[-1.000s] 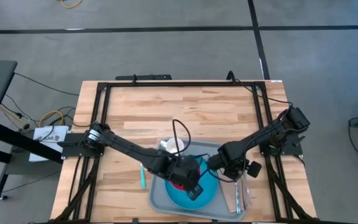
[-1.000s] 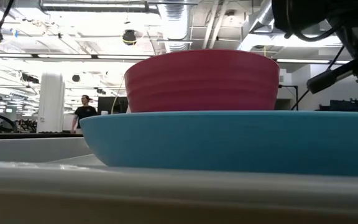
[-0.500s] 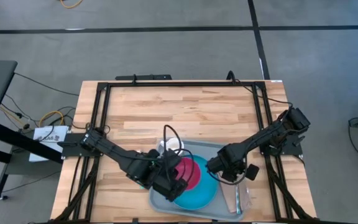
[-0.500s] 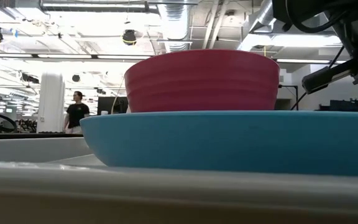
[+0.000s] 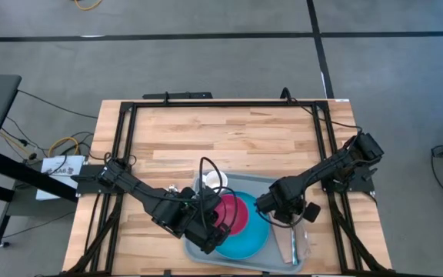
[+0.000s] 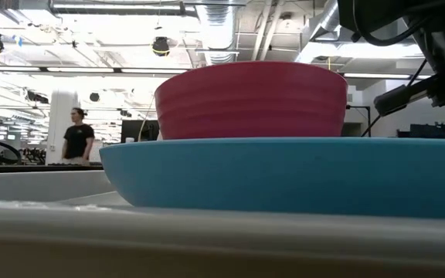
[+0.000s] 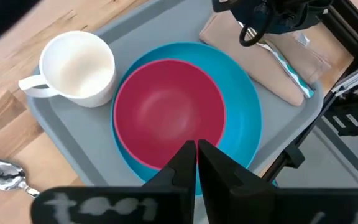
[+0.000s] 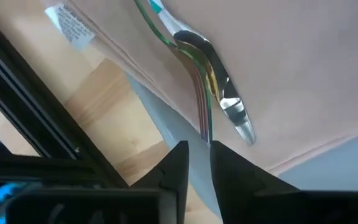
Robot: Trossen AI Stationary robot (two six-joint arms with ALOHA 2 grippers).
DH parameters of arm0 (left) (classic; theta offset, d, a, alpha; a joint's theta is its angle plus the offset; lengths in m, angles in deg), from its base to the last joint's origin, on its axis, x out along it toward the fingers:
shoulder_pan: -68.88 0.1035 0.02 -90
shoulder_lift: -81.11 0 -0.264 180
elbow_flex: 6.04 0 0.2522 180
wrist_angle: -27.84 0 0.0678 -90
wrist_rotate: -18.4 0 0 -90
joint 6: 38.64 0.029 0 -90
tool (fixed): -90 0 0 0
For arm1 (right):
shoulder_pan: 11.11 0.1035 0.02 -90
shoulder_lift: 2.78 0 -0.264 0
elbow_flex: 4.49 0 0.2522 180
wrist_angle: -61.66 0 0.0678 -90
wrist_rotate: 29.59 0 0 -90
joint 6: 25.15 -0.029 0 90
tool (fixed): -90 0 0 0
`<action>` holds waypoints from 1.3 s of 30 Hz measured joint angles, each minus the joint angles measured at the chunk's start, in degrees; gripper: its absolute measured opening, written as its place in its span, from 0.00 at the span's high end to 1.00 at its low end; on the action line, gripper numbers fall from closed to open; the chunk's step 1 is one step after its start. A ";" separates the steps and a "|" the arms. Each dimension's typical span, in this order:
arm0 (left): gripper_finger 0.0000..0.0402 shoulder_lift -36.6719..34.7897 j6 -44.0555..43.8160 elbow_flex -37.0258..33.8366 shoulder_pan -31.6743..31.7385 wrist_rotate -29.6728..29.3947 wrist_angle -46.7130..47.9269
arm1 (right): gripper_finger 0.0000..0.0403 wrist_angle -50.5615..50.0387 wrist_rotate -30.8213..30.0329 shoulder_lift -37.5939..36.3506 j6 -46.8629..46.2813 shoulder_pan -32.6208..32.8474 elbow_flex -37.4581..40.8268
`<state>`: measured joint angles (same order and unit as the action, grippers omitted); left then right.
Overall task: Set up tray
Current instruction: Put the iridescent fork beside the blue knife on the brown napkin, then adjust the brown napkin
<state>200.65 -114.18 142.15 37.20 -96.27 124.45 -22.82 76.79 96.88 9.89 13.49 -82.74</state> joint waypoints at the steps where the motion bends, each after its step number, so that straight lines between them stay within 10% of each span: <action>1: 0.99 0.00 0.04 0.00 0.00 0.01 0.00 | 0.85 -0.11 0.03 0.00 -1.32 0.00 0.00; 19: 0.99 0.00 0.19 -0.02 -0.38 -2.47 0.03 | 0.81 10.04 6.58 0.00 -22.87 3.87 0.07; 39: 0.99 0.00 0.23 -0.04 -1.33 -2.82 0.20 | 1.00 21.88 2.88 0.00 -19.47 12.04 0.07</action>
<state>200.65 -113.95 142.11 35.86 -99.09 124.65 -0.94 79.67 96.88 -9.58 25.53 -82.67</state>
